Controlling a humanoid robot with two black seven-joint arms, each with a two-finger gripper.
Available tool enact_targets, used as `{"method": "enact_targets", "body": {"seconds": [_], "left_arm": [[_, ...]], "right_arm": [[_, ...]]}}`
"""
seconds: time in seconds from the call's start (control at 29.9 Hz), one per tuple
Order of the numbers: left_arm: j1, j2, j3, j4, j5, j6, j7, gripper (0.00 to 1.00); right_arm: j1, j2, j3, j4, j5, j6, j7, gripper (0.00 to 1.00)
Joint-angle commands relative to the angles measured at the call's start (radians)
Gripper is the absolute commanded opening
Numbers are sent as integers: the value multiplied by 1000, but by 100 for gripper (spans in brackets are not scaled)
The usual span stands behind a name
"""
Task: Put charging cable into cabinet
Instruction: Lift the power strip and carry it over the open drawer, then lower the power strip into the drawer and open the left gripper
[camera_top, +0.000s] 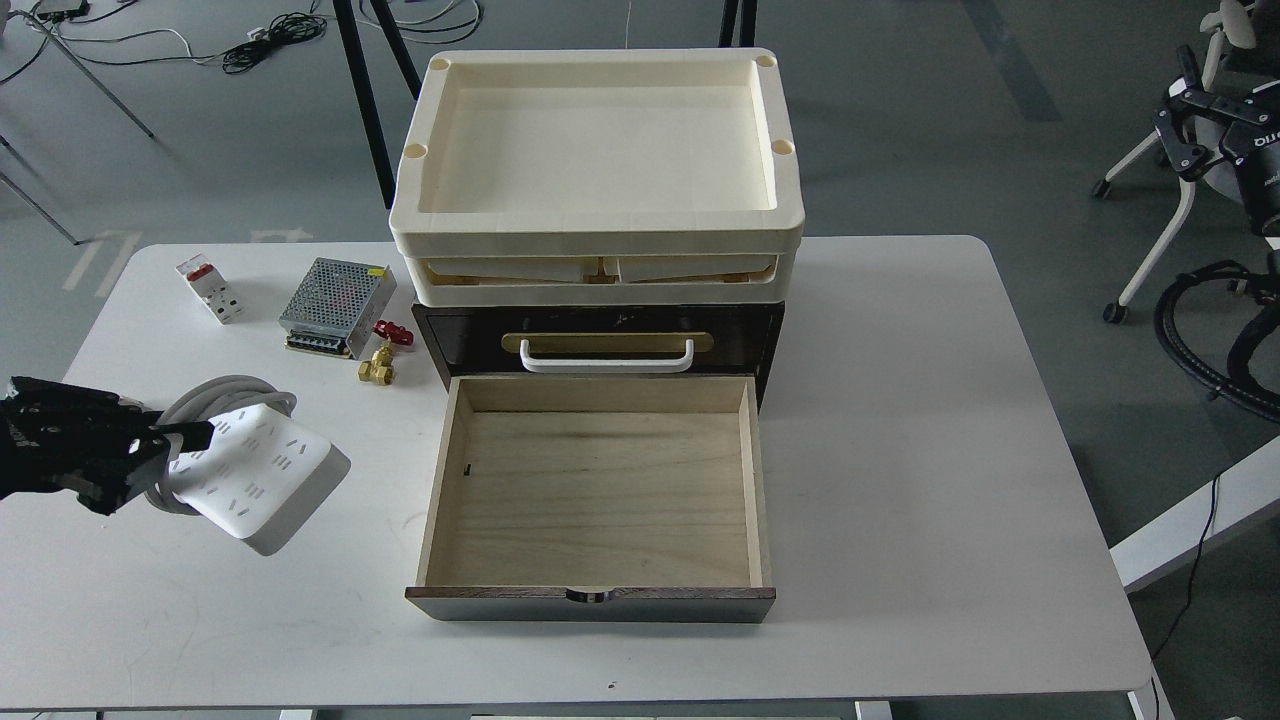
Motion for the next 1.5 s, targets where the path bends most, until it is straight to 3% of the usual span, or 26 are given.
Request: {"method": "enact_targets", "body": {"seconds": [0.0,0.13,0.4,0.63,1.47], "left_arm": [[-32,-95,-3,-3,-96,-119,0,4],[-44,-201,-18,-3,-224,-179,0,4],[-39,-408,-52,7,-379,-212,0,4],[-6,-562,-49,167,-413,-173,0,4],[70,-738,-34,400,-397,-118,0,4]], "right_arm": [[0,0,-1,-11,0,0,0,99],[0,0,-4,-11,0,0,0,99],[0,-1,-4,-14,0,0,0,99],[-2,-1,-6,-21,0,0,0,99],[-2,5,-9,-19,0,0,0,99]]}}
